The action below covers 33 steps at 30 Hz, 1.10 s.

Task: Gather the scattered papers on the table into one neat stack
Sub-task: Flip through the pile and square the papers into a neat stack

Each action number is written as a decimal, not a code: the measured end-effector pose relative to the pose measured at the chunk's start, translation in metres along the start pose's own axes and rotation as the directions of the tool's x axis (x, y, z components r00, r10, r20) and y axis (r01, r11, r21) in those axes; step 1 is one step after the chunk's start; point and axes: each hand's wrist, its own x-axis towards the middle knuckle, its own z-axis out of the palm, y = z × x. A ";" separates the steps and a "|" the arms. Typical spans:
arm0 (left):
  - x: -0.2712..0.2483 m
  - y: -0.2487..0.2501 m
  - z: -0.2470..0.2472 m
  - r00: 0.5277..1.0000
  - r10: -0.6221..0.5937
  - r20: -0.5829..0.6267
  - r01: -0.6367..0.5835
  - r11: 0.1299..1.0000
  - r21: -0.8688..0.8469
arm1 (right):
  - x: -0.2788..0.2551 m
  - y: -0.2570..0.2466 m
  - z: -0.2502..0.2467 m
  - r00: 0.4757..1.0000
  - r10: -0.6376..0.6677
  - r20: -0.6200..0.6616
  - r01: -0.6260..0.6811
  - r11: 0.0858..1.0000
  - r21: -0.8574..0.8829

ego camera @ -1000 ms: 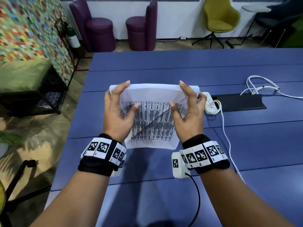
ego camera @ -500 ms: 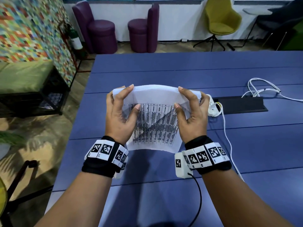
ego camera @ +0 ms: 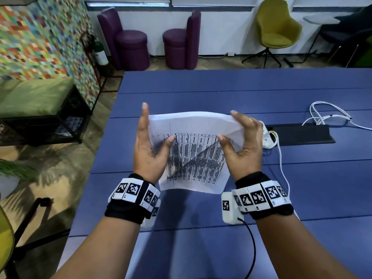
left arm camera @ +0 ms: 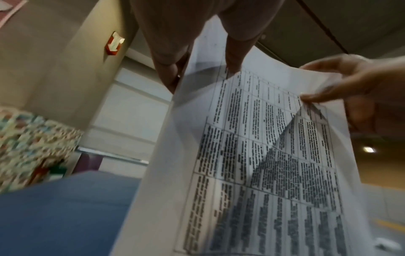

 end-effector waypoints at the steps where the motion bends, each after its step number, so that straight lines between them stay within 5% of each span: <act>1: -0.001 -0.003 0.000 0.997 -0.081 -0.003 0.081 0.992 -0.097 | 0.000 0.002 -0.001 0.995 0.095 0.014 -0.096 0.988 0.124; 4: -0.003 -0.012 -0.002 0.949 -0.315 0.019 0.308 0.915 -0.261 | -0.001 0.013 -0.004 0.884 0.439 0.164 -0.467 0.797 0.383; 6: -0.003 -0.015 -0.004 0.906 -0.414 0.087 0.421 0.862 -0.281 | -0.002 0.023 -0.004 0.778 0.547 0.310 -0.626 0.717 0.307; 8: -0.001 -0.017 -0.004 0.885 -0.448 0.126 0.464 0.829 -0.312 | -0.001 0.030 -0.002 0.738 0.578 0.349 -0.668 0.699 0.256; 15: 0.006 -0.008 -0.005 0.924 -0.364 0.119 0.379 0.826 -0.418 | 0.013 0.017 0.001 0.798 0.527 0.294 -0.602 0.720 0.346; 23: -0.014 -0.028 0.002 0.859 -0.487 0.158 0.511 0.791 -0.336 | -0.001 0.028 -0.003 0.714 0.619 0.328 -0.700 0.624 0.347; 33: 0.001 -0.026 -0.003 0.880 -0.443 0.171 0.475 0.807 -0.351 | 0.012 0.022 -0.012 0.756 0.582 0.298 -0.653 0.651 0.387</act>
